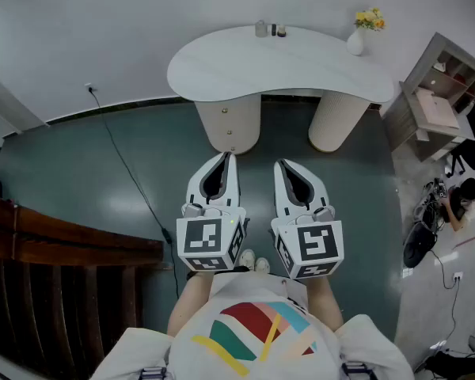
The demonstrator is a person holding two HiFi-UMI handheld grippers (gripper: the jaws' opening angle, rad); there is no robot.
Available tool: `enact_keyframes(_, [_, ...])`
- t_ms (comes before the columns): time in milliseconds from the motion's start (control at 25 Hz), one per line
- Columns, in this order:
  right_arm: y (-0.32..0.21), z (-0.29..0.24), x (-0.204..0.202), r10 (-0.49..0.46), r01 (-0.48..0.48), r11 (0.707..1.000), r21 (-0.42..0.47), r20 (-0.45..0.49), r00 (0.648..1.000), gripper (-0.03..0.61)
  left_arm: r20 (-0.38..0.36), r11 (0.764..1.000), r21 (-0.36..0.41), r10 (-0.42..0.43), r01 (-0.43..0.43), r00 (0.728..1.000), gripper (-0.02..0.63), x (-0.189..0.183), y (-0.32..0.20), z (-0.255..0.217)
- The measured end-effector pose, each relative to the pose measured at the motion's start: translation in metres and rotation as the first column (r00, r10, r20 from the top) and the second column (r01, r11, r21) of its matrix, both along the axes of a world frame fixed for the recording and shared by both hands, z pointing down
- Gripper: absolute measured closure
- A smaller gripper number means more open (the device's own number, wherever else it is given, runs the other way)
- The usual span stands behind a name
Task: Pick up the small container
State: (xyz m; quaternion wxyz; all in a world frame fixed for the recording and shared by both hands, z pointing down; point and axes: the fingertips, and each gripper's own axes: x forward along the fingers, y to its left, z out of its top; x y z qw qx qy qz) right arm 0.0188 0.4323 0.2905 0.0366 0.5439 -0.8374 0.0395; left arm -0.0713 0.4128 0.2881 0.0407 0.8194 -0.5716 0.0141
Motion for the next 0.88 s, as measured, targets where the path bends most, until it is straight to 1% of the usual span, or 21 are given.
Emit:
enact_keyframes(280, [-0.013,0.004,-0.002,0.003,-0.003,1.000,-0.004,-0.003,1.000,0.568,0.000,1.000,0.004,-0.015,0.015,1.000,0.597,-0.009,-0.013,0.002])
enact_keyframes(440, [-0.020,0.005,-0.001,0.016,-0.016,1.000,-0.011,-0.006,1.000,0.568,0.013,1.000,0.029,0.011,-0.011,1.000,0.597,-0.009,-0.018,-0.004])
enact_keyframes(560, [-0.028,0.006,-0.005,0.015,-0.015,1.000,-0.012,-0.007,1.000,0.568,-0.001,0.999,0.040,0.024,-0.024,1.000,0.597,-0.011,-0.025,-0.007])
enact_keyframes(680, [-0.036,0.004,-0.007,0.008,-0.008,1.000,-0.003,0.014,1.000,0.568,-0.012,0.999,0.047,0.024,-0.024,1.000,0.597,-0.016,-0.036,-0.009])
enact_keyframes(760, [-0.043,0.005,-0.009,0.008,-0.008,1.000,-0.001,0.030,1.000,0.568,-0.018,0.998,0.055,0.020,-0.019,1.000,0.597,-0.022,-0.043,-0.009])
enact_keyframes(880, [-0.051,0.008,-0.014,0.017,-0.017,1.000,0.004,0.028,0.999,0.568,-0.031,0.998,0.069,0.007,-0.005,0.999,0.597,-0.037,-0.052,-0.008])
